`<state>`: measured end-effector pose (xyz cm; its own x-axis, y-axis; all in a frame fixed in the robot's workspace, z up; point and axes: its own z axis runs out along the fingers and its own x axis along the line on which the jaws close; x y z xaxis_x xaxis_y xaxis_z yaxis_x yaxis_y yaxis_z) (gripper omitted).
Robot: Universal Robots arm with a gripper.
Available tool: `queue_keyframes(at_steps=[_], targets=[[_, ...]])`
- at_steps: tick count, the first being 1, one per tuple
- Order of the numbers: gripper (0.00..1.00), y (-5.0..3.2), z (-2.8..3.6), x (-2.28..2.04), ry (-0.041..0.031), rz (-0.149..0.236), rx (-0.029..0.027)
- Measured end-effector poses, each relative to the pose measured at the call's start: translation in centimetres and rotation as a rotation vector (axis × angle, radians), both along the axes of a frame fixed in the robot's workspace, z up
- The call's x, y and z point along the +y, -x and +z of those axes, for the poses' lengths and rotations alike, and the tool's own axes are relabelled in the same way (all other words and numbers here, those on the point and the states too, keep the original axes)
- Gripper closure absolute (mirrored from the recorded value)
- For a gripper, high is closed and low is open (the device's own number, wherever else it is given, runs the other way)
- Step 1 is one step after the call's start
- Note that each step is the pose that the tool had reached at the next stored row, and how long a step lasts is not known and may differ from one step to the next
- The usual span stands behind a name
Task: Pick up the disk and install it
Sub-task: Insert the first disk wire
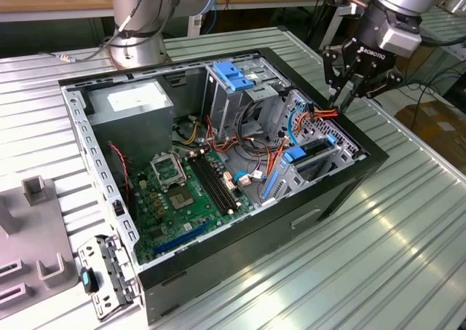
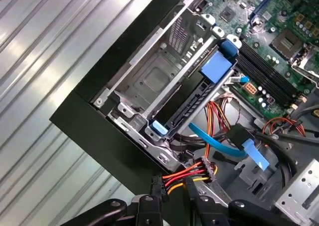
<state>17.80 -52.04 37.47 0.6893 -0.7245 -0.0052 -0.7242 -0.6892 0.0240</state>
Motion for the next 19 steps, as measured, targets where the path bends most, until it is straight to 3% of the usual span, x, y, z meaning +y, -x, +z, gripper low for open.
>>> queue_keyframes(at_steps=[7,12,19], targets=[[0.69,-0.14,-0.35,0.00,0.0001,0.101,-0.0008],[0.69,-0.15,-0.56,-0.09,0.0011,0.125,-0.0145],[0.69,-0.15,-0.23,-0.04,0.0007,0.126,-0.0161]])
